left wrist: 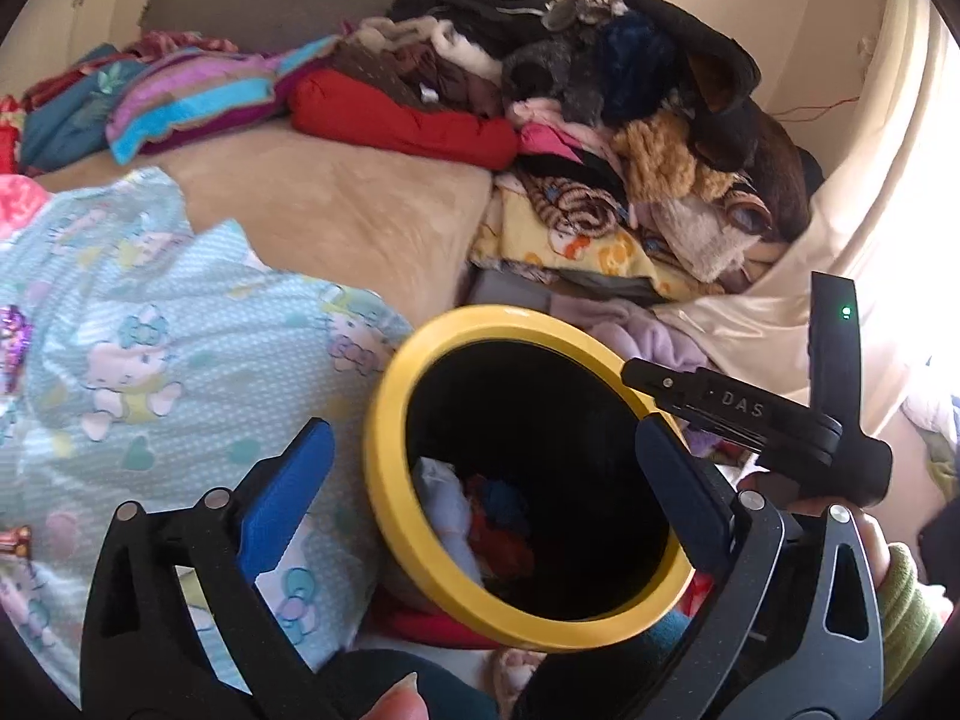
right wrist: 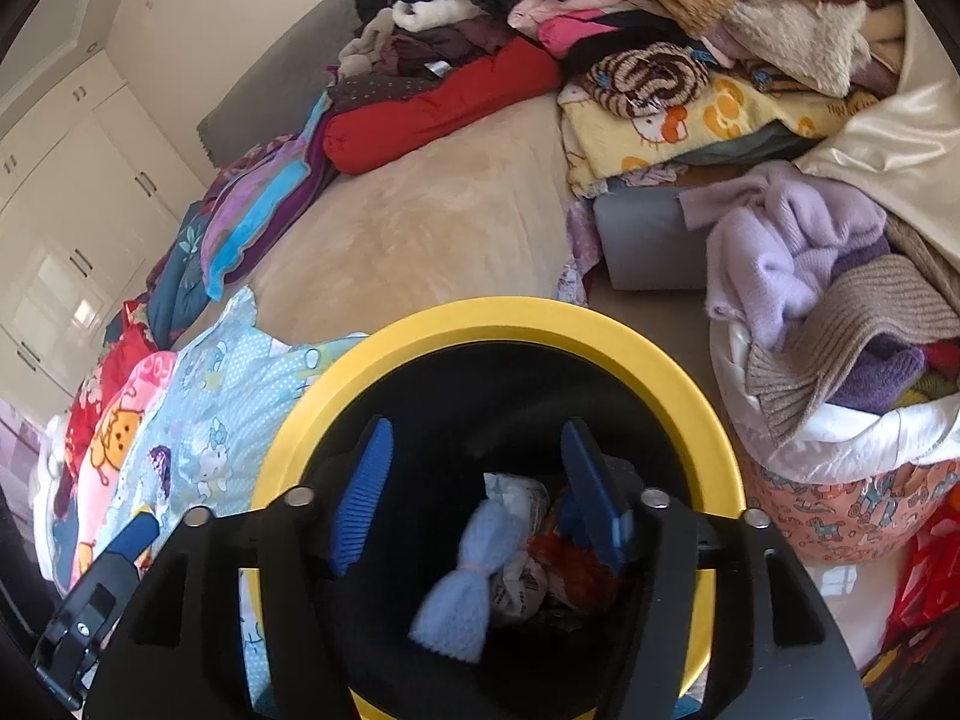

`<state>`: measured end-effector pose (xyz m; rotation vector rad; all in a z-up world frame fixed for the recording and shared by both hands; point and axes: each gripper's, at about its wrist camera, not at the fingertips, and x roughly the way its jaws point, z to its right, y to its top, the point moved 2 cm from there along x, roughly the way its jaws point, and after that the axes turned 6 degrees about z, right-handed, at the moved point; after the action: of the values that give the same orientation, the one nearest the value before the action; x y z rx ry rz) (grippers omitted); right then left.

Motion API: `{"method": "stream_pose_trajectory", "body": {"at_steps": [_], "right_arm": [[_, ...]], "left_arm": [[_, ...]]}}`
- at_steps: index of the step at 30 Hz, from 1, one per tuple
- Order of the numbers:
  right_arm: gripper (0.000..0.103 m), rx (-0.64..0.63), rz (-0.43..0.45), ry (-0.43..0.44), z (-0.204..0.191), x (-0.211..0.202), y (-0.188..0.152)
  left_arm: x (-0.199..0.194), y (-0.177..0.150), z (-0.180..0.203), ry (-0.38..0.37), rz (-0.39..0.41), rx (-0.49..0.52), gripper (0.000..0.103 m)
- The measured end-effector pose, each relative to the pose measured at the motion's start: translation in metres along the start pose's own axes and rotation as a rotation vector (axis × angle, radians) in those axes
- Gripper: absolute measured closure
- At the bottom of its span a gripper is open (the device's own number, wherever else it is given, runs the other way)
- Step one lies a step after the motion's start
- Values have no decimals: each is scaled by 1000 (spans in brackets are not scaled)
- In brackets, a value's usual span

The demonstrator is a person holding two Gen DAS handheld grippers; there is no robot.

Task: Collect trash
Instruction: 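Open both grippers to drop the mesh bag and glove into the bin, then move both grippers back toward the red wrapper and chocolate bar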

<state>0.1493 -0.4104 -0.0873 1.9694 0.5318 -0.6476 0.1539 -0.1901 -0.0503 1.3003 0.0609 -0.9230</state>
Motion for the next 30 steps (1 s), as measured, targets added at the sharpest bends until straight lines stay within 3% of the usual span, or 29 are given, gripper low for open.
{"method": "stream_pose_trajectory", "body": {"at_steps": [15,30], "right_arm": [[27,-124,111,92,-58,-26,4],[24,-260,131,207,-132,-39,-16]], "left_arm": [[-56,8,-25,144,124,31,10],[-107,10,-64,255,212,-7,10]]}}
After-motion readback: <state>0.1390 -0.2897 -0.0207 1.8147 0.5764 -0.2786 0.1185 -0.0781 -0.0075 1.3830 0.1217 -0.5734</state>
